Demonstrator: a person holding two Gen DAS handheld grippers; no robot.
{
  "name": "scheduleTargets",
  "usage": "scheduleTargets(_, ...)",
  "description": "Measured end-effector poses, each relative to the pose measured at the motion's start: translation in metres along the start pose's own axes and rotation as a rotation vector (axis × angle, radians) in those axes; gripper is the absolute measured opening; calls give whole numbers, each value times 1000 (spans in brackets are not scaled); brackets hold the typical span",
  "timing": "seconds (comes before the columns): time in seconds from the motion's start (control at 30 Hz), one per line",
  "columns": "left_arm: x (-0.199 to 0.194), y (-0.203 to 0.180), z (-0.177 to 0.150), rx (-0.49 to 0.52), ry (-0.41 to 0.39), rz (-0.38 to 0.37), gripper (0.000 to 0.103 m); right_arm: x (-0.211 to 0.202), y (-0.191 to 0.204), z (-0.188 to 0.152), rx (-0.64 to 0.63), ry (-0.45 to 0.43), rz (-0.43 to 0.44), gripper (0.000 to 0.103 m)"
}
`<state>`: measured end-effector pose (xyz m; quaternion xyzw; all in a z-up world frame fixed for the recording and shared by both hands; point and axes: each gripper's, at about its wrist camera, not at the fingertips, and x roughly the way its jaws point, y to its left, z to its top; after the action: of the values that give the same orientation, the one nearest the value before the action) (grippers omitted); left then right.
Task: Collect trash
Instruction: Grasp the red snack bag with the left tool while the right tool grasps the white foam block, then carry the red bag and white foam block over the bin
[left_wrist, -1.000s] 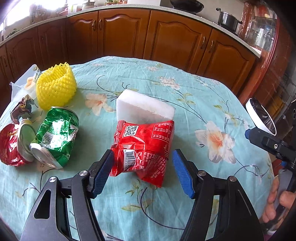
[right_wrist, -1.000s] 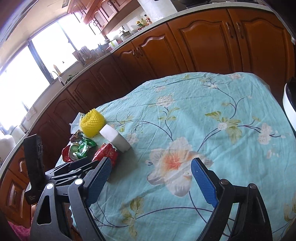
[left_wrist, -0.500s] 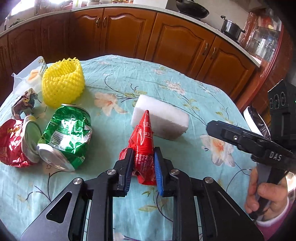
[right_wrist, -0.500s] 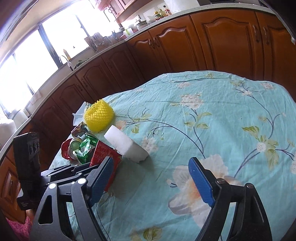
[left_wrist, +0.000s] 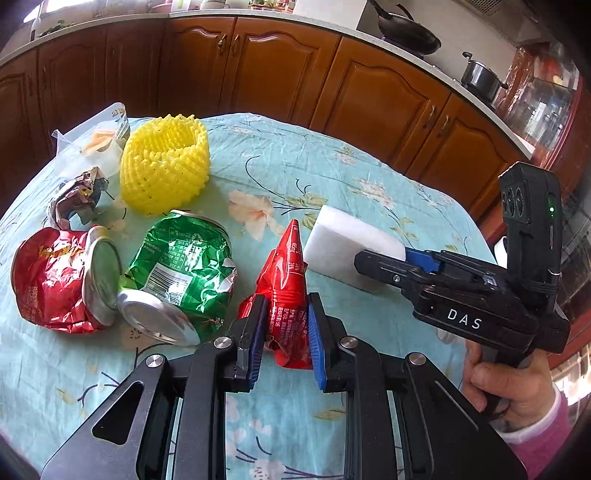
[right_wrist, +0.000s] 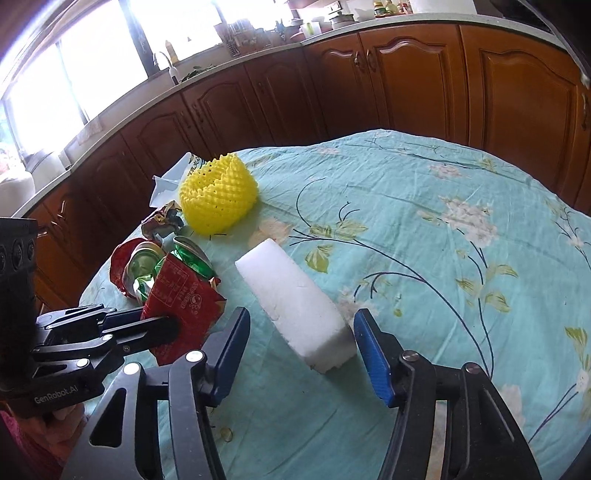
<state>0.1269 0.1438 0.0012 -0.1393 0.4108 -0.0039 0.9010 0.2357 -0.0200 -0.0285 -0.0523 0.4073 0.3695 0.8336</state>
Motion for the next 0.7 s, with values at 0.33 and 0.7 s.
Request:
scheduleTargets(0.33, 10, -42, 3, 63, 18, -71, 20, -61, -36, -22, 129, -96, -49, 34)
scheduleTargets(0.7, 31, -139, 0, 223, 53, -198, 20, -142, -92, -74, 281, -175, -201, 34)
